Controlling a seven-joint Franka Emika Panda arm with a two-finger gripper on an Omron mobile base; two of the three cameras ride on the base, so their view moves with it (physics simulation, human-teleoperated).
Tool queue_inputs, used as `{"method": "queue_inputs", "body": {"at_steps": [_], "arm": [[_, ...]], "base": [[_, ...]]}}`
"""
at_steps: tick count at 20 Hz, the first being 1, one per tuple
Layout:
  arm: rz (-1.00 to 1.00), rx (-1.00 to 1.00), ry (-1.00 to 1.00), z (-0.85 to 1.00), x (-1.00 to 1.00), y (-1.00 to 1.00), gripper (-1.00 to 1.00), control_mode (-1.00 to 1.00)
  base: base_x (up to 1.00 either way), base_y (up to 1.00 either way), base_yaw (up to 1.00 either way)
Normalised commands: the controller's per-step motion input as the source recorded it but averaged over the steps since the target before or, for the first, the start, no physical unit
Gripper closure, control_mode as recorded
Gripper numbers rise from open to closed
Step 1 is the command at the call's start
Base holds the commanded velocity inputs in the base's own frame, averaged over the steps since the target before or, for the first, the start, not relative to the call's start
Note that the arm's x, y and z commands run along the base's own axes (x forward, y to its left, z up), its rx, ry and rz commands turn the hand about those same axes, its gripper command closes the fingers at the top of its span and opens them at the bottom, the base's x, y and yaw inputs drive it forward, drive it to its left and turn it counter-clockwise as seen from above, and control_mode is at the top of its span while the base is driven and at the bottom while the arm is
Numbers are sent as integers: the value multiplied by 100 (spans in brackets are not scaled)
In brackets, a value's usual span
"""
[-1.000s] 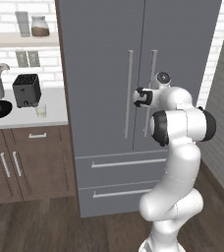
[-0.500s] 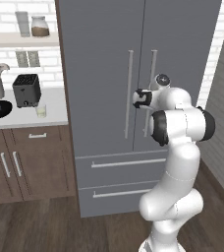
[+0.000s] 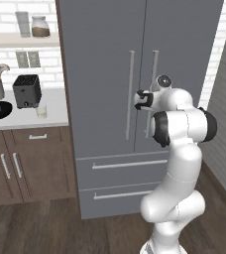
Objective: Grab a lemon wedge from the fridge and one ice cube from the ice bowl, and put them in the glass of lemonade.
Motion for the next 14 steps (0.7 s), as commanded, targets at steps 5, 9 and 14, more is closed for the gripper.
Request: {"method": "queue_inputs", "body": {"at_steps": [5,9,14], "arm": [[-2,1,0,0,18,-35,100,-100],[-12,13,0,5,-16,-95,100,-100],[-15,16,0,9,-37,-97,100,-100]], "base": [[0,0,0],[0,0,0],[0,0,0]]}}
